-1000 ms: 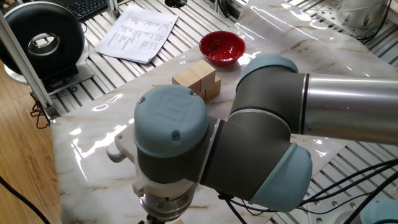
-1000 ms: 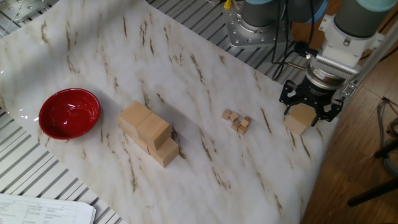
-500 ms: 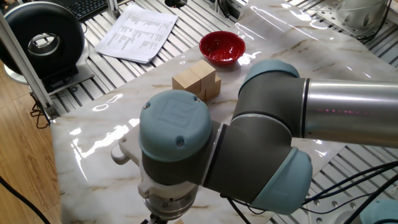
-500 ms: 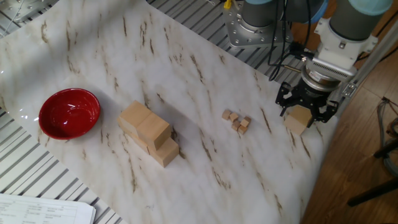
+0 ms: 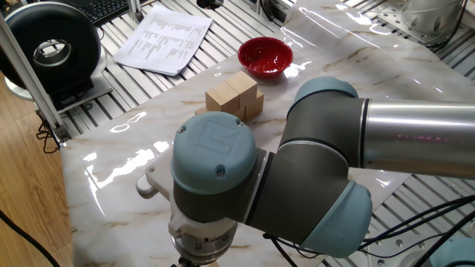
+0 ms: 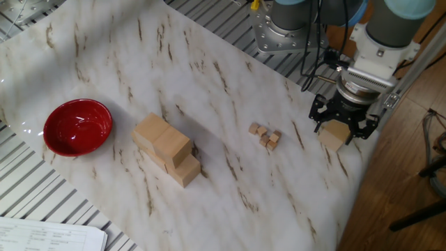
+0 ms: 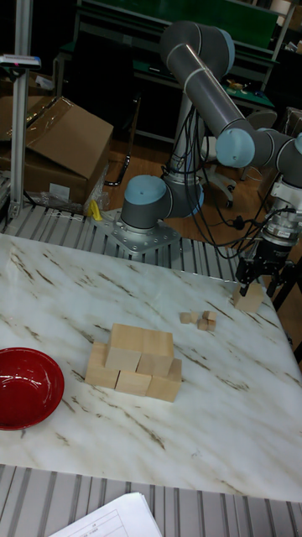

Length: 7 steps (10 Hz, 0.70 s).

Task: Stack the blocks into a pyramid shape

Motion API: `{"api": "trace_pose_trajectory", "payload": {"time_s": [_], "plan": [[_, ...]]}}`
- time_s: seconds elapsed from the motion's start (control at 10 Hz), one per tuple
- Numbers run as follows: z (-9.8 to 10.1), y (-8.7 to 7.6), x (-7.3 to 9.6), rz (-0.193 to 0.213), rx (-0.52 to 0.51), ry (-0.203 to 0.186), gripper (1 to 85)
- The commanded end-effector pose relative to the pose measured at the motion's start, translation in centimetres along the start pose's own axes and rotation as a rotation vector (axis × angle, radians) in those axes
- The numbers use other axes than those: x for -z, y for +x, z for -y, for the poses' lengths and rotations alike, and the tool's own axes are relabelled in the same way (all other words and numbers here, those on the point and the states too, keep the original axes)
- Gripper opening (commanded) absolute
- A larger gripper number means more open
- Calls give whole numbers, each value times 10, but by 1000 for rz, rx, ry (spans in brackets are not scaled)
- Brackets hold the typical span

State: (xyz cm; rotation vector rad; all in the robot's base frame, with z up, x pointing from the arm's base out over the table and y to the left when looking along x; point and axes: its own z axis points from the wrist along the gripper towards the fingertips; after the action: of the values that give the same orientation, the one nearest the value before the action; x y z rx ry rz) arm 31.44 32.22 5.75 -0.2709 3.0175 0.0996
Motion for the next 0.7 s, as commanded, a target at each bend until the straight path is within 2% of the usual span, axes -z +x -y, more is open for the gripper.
{"api": "trace_pose_trajectory", "payload": {"time_s": [0.0,0.6], "plan": [[-7,-1,-3,-1,-9,-30,700],[0,1,-14,3,-8,-14,700]]}}
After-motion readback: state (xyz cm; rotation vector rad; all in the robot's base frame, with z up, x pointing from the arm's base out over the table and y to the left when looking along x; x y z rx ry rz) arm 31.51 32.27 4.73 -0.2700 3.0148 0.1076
